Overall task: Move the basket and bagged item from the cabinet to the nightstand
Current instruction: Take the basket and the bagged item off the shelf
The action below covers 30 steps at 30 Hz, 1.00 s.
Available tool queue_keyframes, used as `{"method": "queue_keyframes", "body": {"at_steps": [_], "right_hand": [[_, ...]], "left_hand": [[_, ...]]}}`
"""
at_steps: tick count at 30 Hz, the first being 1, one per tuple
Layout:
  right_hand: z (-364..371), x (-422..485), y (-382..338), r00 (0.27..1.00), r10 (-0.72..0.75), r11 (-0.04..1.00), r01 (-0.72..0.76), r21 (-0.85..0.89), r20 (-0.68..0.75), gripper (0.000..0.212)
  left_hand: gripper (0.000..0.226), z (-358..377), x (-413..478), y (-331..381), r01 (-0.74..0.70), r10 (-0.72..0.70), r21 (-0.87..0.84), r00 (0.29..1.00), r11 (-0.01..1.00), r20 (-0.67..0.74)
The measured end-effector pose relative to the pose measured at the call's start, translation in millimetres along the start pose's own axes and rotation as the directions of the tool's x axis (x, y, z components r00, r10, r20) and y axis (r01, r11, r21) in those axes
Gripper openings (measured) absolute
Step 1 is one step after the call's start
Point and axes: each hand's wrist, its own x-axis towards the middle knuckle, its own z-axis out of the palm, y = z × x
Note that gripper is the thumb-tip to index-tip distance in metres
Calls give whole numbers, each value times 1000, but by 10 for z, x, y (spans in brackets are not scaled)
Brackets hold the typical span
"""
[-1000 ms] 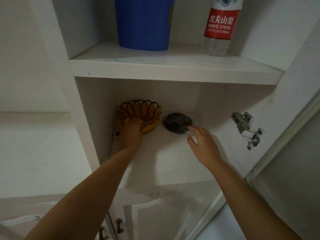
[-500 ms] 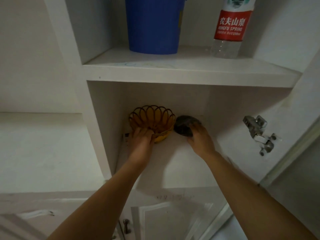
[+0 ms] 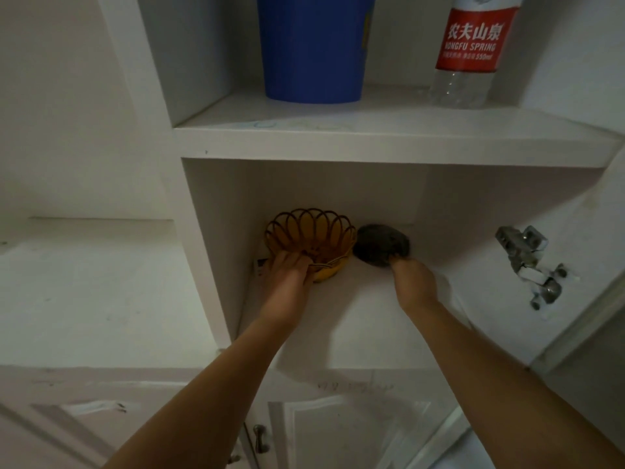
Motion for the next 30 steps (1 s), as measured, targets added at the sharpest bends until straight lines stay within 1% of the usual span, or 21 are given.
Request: {"method": "queue_keyframes", "body": {"at_steps": [10, 14, 17, 19, 21, 27, 30], "right_hand": [[-61, -133, 46, 998, -38, 999, 38, -7, -46, 25], [-97, -278, 86, 994, -51, 998, 55, 37, -97, 21], [-134, -423, 89, 986, -88, 987, 105, 118, -143, 11], [-158, -514, 90, 977, -92, 982, 120, 144, -190, 8], [-203, -615, 90, 975, -82, 979, 118, 166, -208, 6], [-372, -989, 86, 984, -43, 985, 71, 157, -171, 20], [-451, -1154, 94, 992, -67, 983, 84, 165, -104, 24]], "left_hand": [[17, 60, -16, -26, 36, -36, -31, 999, 999, -13], [16, 61, -39, -6, 35, -36, -58, 999, 998, -19], [16, 67, -82, 26, 10, -11, -106, 1000, 994, -11], [18, 73, -105, 45, 34, -32, -127, 999, 991, 18], [19, 58, -135, 77, 56, -52, -128, 998, 990, 35], [17, -22, -251, 162, 12, -13, -145, 1000, 989, -8], [15, -35, -334, 175, -3, -1, -141, 1000, 990, -27]]}}
